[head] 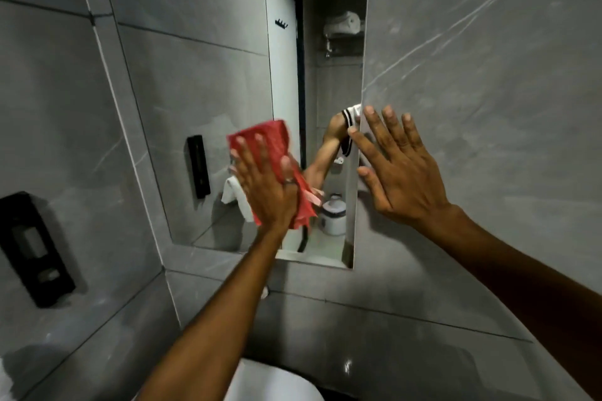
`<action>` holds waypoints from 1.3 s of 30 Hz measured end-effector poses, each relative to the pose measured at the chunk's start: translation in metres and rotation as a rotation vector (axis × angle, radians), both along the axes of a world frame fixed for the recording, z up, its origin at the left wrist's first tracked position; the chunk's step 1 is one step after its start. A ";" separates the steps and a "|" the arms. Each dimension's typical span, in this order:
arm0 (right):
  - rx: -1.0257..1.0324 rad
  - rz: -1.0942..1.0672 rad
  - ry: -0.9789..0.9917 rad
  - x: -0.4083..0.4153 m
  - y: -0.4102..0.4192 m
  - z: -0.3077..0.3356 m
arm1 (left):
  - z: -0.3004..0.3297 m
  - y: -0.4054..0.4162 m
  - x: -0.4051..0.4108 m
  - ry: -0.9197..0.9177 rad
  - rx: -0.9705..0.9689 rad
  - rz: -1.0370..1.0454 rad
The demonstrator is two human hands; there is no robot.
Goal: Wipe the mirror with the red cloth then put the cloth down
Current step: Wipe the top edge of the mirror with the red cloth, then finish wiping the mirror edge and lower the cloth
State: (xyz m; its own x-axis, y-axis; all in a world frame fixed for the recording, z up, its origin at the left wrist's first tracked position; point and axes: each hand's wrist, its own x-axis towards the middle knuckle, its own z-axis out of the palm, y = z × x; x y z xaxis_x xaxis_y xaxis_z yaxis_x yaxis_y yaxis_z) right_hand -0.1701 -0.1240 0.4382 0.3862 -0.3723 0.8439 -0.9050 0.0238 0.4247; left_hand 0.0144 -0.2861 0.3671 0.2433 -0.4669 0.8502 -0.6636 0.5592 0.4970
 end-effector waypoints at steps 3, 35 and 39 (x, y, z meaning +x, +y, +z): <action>-0.014 -0.010 -0.017 0.001 0.001 0.013 | 0.063 -0.001 0.006 0.057 0.021 0.037; 0.348 0.589 -1.663 0.025 0.092 -0.109 | -0.020 0.167 -0.069 0.855 0.691 -1.109; 0.906 0.495 -2.270 0.011 0.124 -0.163 | -0.108 0.209 -0.061 1.125 1.167 -1.292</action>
State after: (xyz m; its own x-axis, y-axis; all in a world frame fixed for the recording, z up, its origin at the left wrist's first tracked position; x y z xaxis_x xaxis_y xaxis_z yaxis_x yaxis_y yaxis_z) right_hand -0.1593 0.0005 0.2752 -0.3044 -0.9000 -0.3121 0.3118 0.2155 -0.9254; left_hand -0.0463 -0.0775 0.2587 -0.5069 -0.8473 -0.1584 0.5448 -0.4573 0.7029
